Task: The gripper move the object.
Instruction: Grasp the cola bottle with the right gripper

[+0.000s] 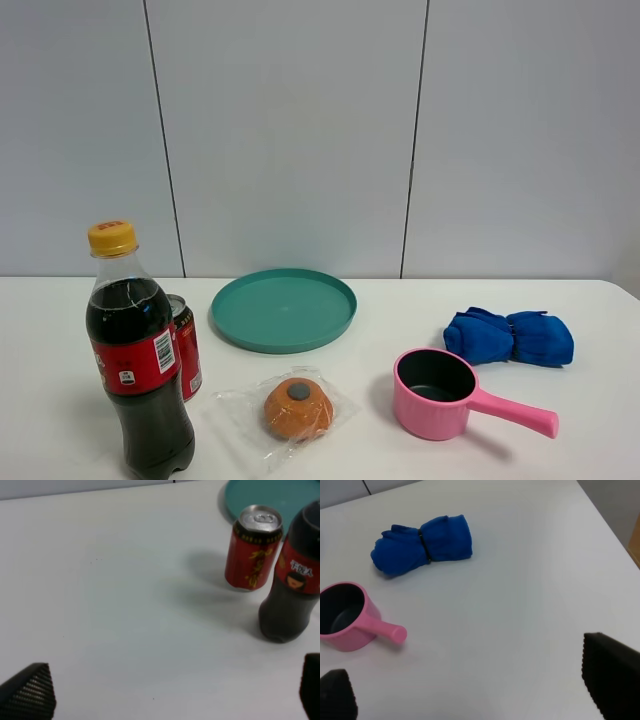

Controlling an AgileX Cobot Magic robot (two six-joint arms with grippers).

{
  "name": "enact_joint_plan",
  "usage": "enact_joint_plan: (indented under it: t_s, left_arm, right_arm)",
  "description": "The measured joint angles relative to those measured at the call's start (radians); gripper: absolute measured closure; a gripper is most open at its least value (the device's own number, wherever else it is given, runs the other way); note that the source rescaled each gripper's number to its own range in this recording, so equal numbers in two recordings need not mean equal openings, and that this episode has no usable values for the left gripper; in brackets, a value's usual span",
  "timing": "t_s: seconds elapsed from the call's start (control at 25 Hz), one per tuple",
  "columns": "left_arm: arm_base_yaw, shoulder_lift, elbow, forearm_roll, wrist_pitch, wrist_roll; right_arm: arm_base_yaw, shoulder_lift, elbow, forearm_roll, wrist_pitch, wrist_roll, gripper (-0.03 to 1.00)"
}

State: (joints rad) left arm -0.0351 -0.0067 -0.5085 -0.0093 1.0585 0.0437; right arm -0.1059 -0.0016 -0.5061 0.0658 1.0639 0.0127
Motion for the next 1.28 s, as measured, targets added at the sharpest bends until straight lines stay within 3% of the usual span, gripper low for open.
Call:
enact_joint_plan:
  t_s: [0.04,1.28]
  left_arm:
    - [0.000,0.000,0.000,0.000,0.000,0.000]
    - [0.000,0.000,0.000,0.000,0.000,0.000]
  right_arm:
    - [0.000,0.000,0.000,0.000,0.000,0.000,0.22]
    - [0.000,0.000,0.000,0.000,0.000,0.005,0.22]
